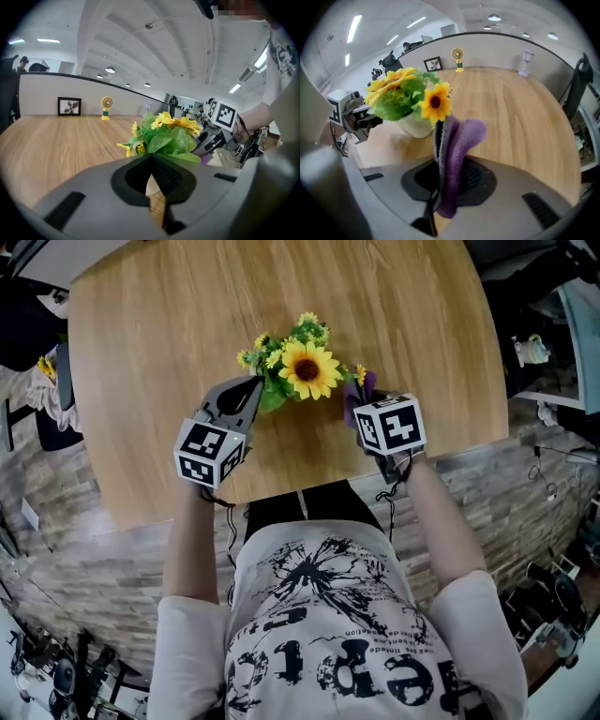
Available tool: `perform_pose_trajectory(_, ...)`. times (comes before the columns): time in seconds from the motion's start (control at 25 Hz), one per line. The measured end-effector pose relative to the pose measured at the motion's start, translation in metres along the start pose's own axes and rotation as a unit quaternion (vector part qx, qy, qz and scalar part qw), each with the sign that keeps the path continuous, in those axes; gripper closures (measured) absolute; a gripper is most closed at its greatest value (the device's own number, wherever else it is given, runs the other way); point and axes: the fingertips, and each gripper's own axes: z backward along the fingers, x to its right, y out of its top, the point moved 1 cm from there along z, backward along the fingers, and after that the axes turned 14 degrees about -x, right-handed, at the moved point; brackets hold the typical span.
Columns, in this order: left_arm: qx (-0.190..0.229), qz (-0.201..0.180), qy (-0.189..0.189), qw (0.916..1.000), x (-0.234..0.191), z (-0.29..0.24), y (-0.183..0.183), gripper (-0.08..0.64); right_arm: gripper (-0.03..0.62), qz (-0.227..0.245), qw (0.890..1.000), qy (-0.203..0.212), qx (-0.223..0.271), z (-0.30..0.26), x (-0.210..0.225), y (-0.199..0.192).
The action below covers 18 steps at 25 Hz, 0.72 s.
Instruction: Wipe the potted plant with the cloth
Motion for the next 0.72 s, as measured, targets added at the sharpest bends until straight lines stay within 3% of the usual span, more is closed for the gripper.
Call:
perform_pose_trajectory(0.2, 0.000, 0.034, 0.027, 0.9991, -0.001, 0.001, 0.000, 0.557, 0.520, 0.056, 0.997, -0.046, 0.010, 0.011, 0.046, 0.040)
perform_pose_trajectory(0.4, 0.006, 0.078, 0.051, 0.9956, -0.002, -0.001, 0.000, 0.557, 0.520, 0.130, 0.988, -0.084, 0.020, 0.013, 0.067, 0.091)
perform_pose_trajectory(0.72, 0.011, 0.122, 0.082, 0.9890, -0.003, 0.001, -0.001, 0.557, 0.520, 0.246, 0.967, -0.039, 0.053, -0.001, 0.035, 0.186)
